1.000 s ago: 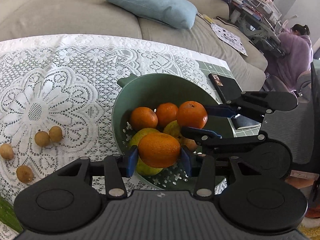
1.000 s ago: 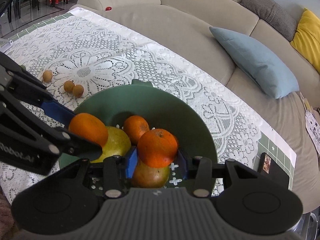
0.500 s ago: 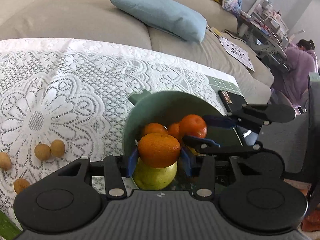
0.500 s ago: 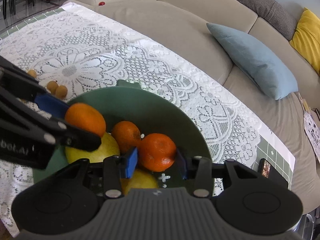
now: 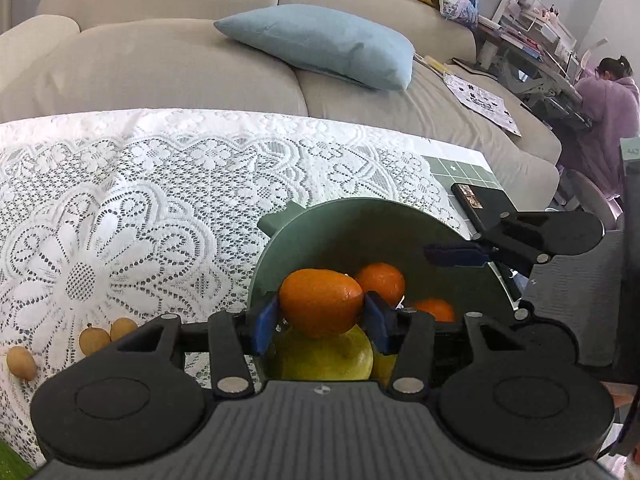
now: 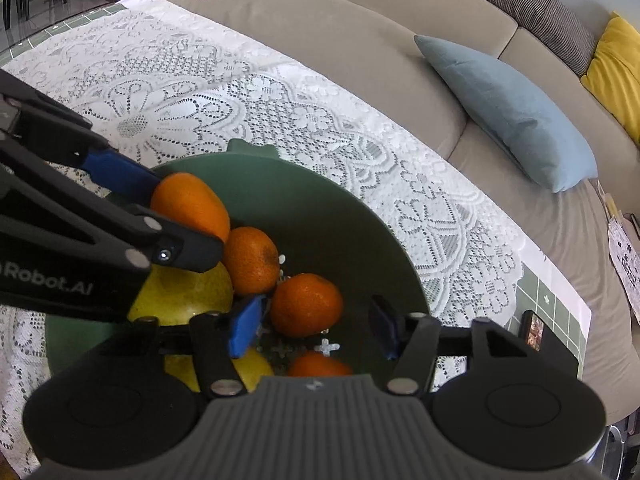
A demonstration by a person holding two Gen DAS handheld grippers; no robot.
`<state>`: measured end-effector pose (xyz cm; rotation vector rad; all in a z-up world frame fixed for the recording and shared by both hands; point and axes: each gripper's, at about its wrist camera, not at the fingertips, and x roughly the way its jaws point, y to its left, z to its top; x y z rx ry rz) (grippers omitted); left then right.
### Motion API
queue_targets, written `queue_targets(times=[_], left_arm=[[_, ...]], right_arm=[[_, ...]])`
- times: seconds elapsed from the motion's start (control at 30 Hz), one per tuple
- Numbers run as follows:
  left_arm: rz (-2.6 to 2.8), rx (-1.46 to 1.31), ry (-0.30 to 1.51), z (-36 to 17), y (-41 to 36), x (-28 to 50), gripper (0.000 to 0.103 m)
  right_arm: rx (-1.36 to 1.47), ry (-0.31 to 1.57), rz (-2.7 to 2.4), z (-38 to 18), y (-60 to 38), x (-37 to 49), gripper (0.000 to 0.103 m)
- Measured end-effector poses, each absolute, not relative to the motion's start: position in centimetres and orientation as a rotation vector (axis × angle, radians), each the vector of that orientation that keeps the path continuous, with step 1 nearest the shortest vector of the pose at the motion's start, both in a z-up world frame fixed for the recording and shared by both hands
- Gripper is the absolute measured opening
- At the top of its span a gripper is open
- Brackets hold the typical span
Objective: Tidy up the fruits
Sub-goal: 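Open the left tool to drop its orange while the right tool releases its orange into the colander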
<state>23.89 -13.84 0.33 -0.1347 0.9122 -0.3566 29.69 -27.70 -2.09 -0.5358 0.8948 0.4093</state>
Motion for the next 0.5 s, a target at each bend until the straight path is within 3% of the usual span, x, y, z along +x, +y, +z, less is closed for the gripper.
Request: queue_targets(times=[0.17,0.5], left_arm=[[-0.368,-0.135,0.903,0.3,-13.9,23.7,0.066],[-0.401,-0.117,0.878,1.5,-13.7,22.3,0.076]], right_arm=[[-0.546,0.885,0.407,-1.8,-27.8,29.2,0.064],[-0.576,0.849,0.397,-0.9,-27.3,28.0,0.084]])
